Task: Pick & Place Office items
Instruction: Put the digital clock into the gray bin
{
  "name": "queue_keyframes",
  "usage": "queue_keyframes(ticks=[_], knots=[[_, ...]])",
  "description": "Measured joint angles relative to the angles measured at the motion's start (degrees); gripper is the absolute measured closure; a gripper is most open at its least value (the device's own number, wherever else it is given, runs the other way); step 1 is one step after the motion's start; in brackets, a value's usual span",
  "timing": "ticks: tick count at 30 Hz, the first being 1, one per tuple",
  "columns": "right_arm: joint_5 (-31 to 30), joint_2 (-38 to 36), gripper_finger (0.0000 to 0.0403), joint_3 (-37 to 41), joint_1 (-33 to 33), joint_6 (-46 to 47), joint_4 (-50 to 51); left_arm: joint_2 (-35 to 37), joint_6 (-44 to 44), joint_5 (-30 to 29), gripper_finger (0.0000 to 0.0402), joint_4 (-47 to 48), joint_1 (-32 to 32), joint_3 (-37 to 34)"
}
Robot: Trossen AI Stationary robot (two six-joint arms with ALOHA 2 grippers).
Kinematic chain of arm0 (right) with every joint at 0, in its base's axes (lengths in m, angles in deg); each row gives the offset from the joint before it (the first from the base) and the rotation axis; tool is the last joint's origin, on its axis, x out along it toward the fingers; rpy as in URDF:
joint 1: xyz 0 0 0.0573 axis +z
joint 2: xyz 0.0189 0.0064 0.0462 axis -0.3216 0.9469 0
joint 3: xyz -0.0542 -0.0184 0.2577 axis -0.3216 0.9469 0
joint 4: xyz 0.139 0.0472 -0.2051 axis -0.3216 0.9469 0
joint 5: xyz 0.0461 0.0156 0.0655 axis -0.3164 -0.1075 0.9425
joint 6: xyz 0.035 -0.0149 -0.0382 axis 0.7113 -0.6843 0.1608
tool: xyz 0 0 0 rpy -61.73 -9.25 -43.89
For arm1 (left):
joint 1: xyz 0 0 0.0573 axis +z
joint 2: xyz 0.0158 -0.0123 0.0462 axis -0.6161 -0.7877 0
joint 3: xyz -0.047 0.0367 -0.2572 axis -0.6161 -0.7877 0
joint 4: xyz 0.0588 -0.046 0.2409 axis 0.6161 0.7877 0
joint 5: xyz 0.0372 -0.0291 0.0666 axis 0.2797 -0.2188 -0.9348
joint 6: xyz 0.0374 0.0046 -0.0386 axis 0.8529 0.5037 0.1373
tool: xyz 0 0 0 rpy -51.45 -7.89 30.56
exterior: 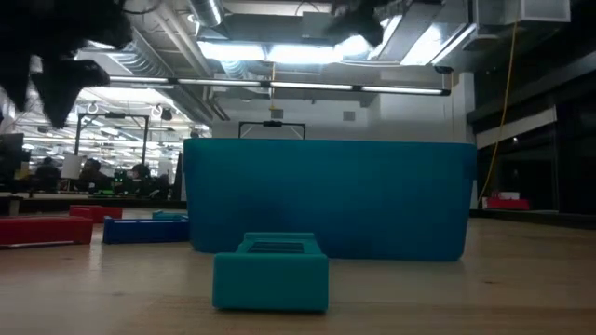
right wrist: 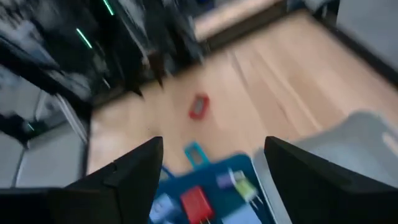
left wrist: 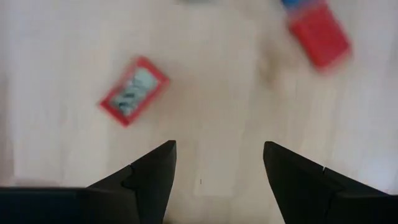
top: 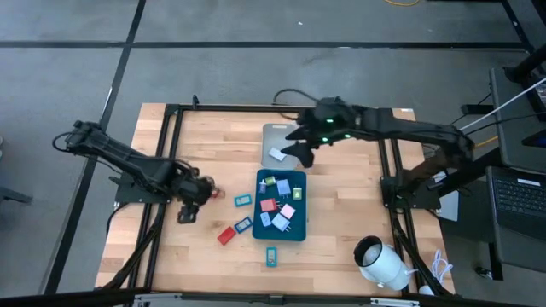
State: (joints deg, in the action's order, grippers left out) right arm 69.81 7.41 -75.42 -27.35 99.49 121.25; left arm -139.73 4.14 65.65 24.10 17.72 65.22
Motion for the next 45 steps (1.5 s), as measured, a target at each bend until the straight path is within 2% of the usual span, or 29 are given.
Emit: queue_keyframes(ticks=[3,6,11,14,20,24,33,40,45], knots=[[-3.9,-4.7,0.0119,0.0,1.9,2.8,-2.4,-5.0,11.9,2.3,0.0163,0.2,-0.6,0.2],[-8.2,-8.7,0.0119,0.0,3.8,5.1,-4.0,-10.6,23.5,1.6,0.0158,0.5,-0.2,2.3],[-15.5,-12.9,0.0119,0.0,7.0,5.9,-4.0,-17.9,39.1,-10.5,0.0143,1.6,4.0,5.9],[-18.4,-13.9,0.0119,0.0,8.8,5.9,-3.9,-19.4,45.5,-11.2,0.0133,1.1,9.2,6.0],[-19.7,-14.5,0.0119,0.0,11.6,7.1,-3.8,-19.7,51.6,-4.7,0.0117,0.9,18.7,6.0],[-19.8,-14.5,0.0119,0.0,12.7,8.1,-3.8,-19.6,55.2,-2.3,0.0116,-1.1,21.8,4.6],[-23.1,-14.6,0.0119,0.0,14.6,10.6,-4.0,-19.6,55.2,-1.2,0.0116,-6.2,21.2,-0.7],[-23.2,-14.6,0.0119,0.0,15.1,11.7,-4.4,-19.6,51.3,-1.8,0.0116,-13.3,20.3,-3.9],[-23.2,-14.6,0.0119,0.0,15.1,12.1,-4.5,-19.6,49.5,-1.2,0.0116,-14.1,20.3,-5.3]])
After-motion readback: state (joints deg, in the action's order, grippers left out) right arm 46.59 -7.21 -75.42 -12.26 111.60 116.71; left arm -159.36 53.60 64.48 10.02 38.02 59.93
